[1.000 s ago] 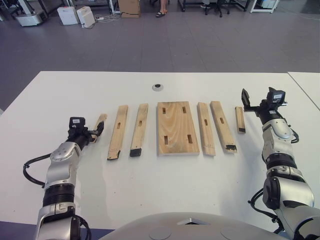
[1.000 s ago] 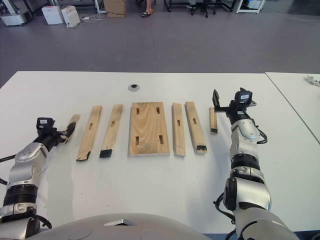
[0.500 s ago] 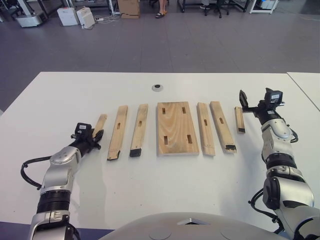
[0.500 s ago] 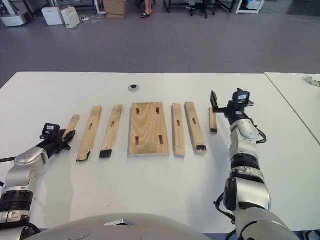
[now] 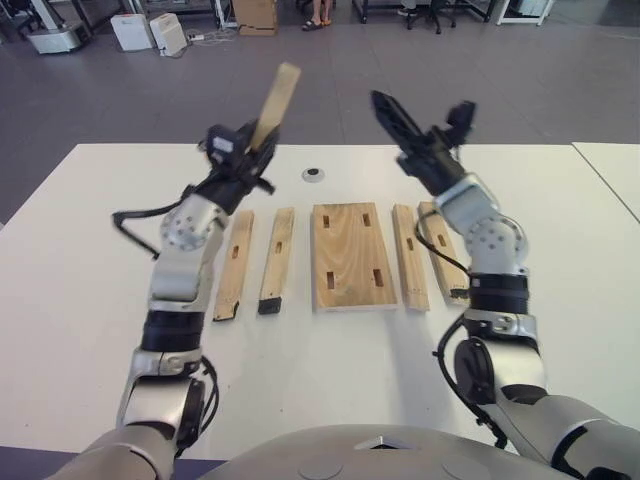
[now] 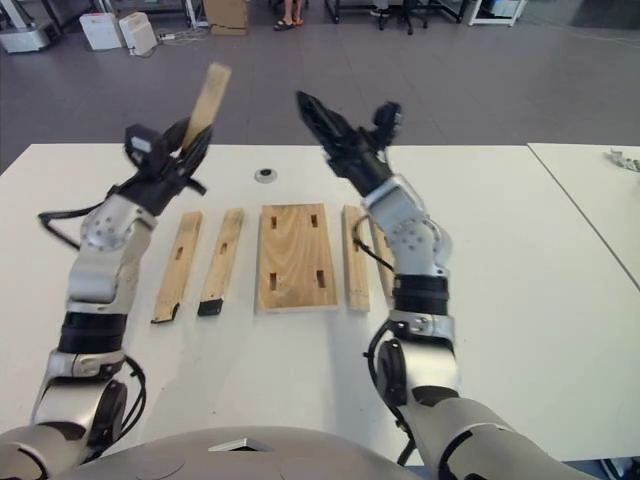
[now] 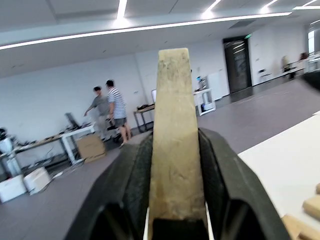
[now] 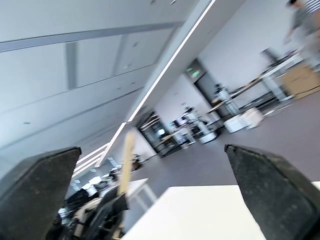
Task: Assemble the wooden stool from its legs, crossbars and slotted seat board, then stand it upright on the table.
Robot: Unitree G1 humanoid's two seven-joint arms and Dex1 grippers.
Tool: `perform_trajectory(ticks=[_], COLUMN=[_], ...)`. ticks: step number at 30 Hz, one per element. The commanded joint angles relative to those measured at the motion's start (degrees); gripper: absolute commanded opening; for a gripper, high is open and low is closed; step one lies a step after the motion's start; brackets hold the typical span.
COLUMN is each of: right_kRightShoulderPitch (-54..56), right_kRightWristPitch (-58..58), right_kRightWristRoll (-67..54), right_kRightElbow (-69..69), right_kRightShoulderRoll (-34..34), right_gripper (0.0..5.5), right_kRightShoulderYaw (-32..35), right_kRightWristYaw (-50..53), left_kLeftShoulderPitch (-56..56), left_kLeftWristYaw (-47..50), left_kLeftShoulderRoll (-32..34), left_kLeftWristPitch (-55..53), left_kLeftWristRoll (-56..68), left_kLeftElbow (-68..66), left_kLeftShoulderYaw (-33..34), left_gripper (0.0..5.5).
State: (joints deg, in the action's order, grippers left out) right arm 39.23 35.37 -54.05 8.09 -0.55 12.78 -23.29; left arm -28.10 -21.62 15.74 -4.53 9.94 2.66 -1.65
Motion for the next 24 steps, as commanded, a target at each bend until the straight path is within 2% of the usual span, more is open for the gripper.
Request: perform_trajectory(ticks=[1,6,18,24], right_kRightShoulderPitch=[2.35,4.22,4.33,3.21], right_kRightWristPitch=[2.75,3.81,7.09,7.7], right_kRightWristRoll=[-1.7,-4.49,-6.62,-6.79], right_kRightElbow=[-0.37,-0.74,-3.25,-4.28], right_kRightShoulderRoll=[2.17,3.26,-0.29,-1.26], right_gripper=[5.17,4.36,1.96,0.95], right_kRightShoulderYaw=[0.43,2.76,4.49,4.2], right_kRightWristYaw=[4.03,7.54,9.8,9.59], left_kLeftShoulderPitch=[-4.38,-3.17,-1.91,-1.99], left_kLeftWristYaw=[-2.15,-4.83,-8.12,-8.31], left_kLeftShoulderRoll=[-1.61,-1.86,-0.58,-0.27], left_kLeftWristPitch=[1.12,1.01,0.26,0.25], left_kLeftWristRoll=[-2.89,-3.55,-3.99,-4.55], left_kLeftElbow=[-1.08,1.69,3.52,3.55], left_kLeftShoulderYaw=[-4.63,-7.7,-7.89,-7.89], left_gripper=[1.29,1.29,1.29,1.29])
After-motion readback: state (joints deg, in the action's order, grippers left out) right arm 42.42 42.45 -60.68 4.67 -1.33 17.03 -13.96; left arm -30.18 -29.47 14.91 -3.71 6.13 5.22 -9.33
